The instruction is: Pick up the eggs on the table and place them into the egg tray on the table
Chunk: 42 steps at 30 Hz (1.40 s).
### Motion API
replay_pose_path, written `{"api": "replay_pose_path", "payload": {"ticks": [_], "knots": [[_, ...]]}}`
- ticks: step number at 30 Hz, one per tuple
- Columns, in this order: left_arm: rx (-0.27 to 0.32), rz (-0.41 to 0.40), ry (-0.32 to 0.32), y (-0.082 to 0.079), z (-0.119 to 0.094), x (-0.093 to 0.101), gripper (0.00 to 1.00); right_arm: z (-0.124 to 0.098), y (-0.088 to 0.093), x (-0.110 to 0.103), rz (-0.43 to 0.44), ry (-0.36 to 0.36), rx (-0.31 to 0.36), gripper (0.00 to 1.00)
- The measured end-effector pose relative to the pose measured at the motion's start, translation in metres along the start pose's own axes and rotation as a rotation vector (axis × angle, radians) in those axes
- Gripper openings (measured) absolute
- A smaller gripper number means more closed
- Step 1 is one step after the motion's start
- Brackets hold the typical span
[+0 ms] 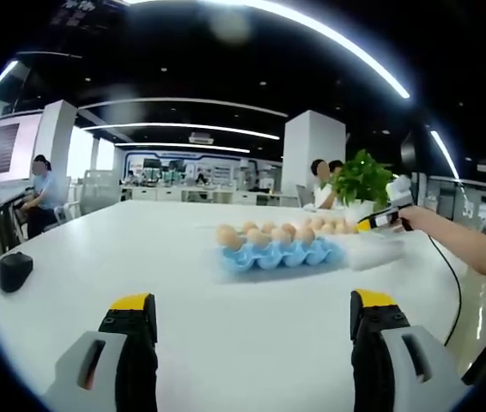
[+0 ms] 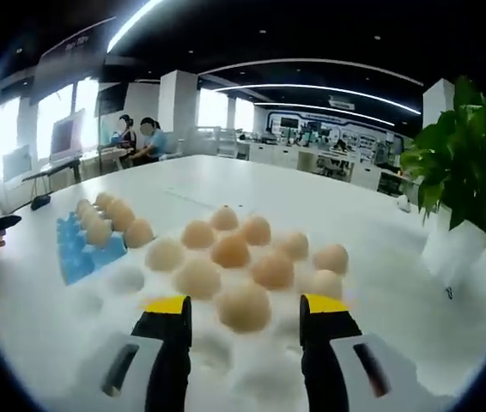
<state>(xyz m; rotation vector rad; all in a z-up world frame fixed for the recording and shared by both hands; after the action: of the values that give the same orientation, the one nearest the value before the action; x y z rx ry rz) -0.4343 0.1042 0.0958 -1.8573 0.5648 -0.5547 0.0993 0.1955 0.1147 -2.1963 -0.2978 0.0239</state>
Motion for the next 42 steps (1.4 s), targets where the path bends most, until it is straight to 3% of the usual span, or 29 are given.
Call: {"api": "replay_pose_path", "payload": {"ticks": [15,42], "knots": [[-0.013,-0.003,-0.004,0.003,0.000,-0.004,0.92,0.011,0.004,-0.006,0.030,-0.066,-0.045,0.31],[-0.014,0.000,-0.004,0.003,-0.003,-0.005,0.91,0.011,0.002,0.004,0.020,-0.083,-0.031,0.27]]}}
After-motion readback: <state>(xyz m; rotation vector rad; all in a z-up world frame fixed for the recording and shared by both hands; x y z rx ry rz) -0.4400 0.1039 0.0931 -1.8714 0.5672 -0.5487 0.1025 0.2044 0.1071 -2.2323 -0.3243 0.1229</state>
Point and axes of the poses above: the point that each gripper's makers call its tool centre point, and the gripper's own axes: z roughly forward along the fingers, x roughly to its right, y roughly out of its underside, the point moved 10 cm from there along -z, roughly backward along the fingers, and after that the axes turned 11 degrees about -x, right-handed, at the moved point
